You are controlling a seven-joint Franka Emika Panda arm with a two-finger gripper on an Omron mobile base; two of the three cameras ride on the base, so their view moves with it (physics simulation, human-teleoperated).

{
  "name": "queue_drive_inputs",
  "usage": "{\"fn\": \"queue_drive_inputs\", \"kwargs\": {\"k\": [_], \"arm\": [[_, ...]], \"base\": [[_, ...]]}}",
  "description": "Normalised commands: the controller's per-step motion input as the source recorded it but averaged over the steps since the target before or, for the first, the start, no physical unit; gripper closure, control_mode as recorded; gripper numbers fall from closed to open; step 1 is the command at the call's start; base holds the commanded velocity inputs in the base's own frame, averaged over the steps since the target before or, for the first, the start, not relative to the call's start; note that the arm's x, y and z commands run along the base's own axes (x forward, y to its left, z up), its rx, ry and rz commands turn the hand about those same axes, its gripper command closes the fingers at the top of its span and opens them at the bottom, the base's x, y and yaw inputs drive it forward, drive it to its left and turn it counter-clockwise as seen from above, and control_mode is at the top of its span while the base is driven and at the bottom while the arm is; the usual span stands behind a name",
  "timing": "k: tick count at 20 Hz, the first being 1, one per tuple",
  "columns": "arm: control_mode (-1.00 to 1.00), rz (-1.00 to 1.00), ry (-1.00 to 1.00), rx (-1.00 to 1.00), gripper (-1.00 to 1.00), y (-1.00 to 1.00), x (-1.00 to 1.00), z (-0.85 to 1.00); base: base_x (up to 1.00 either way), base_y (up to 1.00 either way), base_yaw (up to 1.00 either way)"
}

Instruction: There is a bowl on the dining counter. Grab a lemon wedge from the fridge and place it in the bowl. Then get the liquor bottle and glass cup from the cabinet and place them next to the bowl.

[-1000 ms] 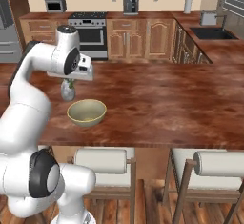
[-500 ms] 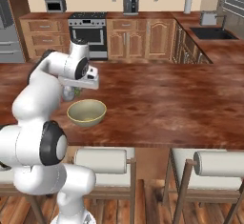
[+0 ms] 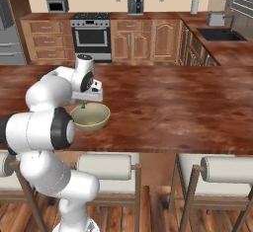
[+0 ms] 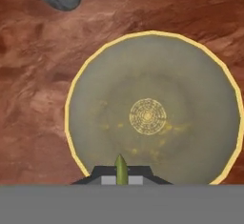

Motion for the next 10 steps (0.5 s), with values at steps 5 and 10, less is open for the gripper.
{"fn": "queue_drive_inputs", "kwargs": {"k": [5, 10], "arm": [[-1.0, 0.0, 0.0, -0.01, 1.0, 0.05, 0.28, -0.56], [-1.0, 0.0, 0.0, 0.0, 1.0, 0.0, 0.42, -0.45]], "base": [[0.0, 0.0, 0.0], [0.0, 0.0, 0.0]]}}
